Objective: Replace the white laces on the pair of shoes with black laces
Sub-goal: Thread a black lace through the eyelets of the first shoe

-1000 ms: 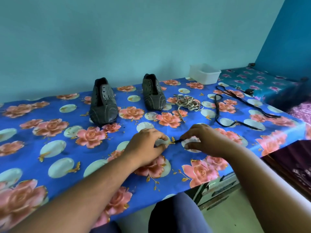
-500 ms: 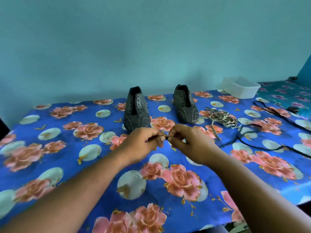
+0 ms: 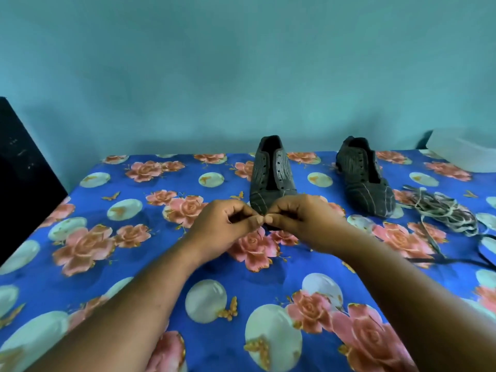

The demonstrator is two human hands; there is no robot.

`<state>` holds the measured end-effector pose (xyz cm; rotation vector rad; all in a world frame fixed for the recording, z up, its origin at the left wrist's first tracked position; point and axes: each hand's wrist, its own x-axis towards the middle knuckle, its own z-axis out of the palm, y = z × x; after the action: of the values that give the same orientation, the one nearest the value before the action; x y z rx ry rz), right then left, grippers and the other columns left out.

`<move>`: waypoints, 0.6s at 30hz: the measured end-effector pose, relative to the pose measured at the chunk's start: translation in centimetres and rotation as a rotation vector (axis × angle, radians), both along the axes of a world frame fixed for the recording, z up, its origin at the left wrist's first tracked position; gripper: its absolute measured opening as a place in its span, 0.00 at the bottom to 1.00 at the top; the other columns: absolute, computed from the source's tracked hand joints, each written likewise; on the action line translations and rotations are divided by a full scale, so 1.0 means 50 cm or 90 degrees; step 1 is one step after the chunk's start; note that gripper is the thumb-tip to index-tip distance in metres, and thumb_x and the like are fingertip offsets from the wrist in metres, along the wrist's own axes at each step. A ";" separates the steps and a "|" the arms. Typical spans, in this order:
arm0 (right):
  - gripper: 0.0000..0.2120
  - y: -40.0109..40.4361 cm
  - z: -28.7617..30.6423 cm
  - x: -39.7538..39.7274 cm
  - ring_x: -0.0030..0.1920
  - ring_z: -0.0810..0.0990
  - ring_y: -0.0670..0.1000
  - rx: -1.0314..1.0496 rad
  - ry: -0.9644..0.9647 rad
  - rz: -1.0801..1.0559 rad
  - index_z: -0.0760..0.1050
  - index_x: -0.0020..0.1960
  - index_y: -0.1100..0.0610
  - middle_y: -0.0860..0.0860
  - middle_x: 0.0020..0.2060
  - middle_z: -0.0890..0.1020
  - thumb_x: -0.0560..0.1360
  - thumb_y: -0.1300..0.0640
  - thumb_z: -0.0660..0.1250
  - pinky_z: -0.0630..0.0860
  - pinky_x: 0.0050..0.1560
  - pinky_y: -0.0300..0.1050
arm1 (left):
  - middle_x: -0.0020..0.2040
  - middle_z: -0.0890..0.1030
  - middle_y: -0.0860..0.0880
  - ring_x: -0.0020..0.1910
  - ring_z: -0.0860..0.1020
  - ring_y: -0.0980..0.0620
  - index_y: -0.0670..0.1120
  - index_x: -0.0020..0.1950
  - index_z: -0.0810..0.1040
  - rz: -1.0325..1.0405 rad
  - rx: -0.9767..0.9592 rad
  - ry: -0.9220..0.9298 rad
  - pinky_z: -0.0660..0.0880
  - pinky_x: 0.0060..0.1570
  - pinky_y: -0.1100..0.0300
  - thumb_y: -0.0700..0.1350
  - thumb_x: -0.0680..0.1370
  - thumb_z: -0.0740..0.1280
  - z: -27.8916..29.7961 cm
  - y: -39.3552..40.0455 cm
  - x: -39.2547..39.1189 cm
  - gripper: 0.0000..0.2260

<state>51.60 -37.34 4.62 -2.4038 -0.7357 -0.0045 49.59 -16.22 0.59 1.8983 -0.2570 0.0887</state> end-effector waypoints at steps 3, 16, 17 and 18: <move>0.08 -0.012 -0.022 0.004 0.31 0.73 0.42 0.058 -0.012 0.028 0.82 0.41 0.52 0.48 0.32 0.81 0.78 0.52 0.73 0.66 0.33 0.30 | 0.42 0.85 0.43 0.40 0.84 0.44 0.46 0.46 0.85 0.004 -0.019 -0.010 0.82 0.35 0.52 0.50 0.75 0.76 -0.003 0.008 0.006 0.07; 0.14 -0.050 -0.053 0.004 0.33 0.72 0.45 0.039 0.049 0.100 0.71 0.38 0.47 0.45 0.32 0.77 0.83 0.50 0.64 0.69 0.36 0.42 | 0.39 0.85 0.43 0.38 0.83 0.47 0.47 0.47 0.82 0.286 -0.098 -0.024 0.79 0.38 0.53 0.49 0.80 0.71 -0.007 0.082 0.040 0.07; 0.14 -0.050 -0.054 0.003 0.34 0.74 0.47 0.044 0.055 0.101 0.72 0.39 0.48 0.47 0.33 0.78 0.83 0.50 0.64 0.71 0.37 0.44 | 0.39 0.85 0.42 0.40 0.85 0.44 0.46 0.49 0.81 0.303 -0.095 -0.018 0.81 0.39 0.50 0.50 0.81 0.70 -0.011 0.086 0.042 0.08; 0.13 -0.049 -0.055 0.002 0.35 0.75 0.49 0.052 0.055 0.101 0.73 0.40 0.50 0.48 0.34 0.79 0.83 0.50 0.64 0.72 0.39 0.46 | 0.39 0.85 0.43 0.41 0.85 0.42 0.47 0.50 0.81 0.311 -0.063 -0.027 0.83 0.42 0.46 0.52 0.81 0.70 -0.018 0.087 0.046 0.08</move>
<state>51.70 -39.78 1.89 -2.2481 -0.8672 0.1321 51.91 -11.84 -0.30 1.8252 0.1859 0.4616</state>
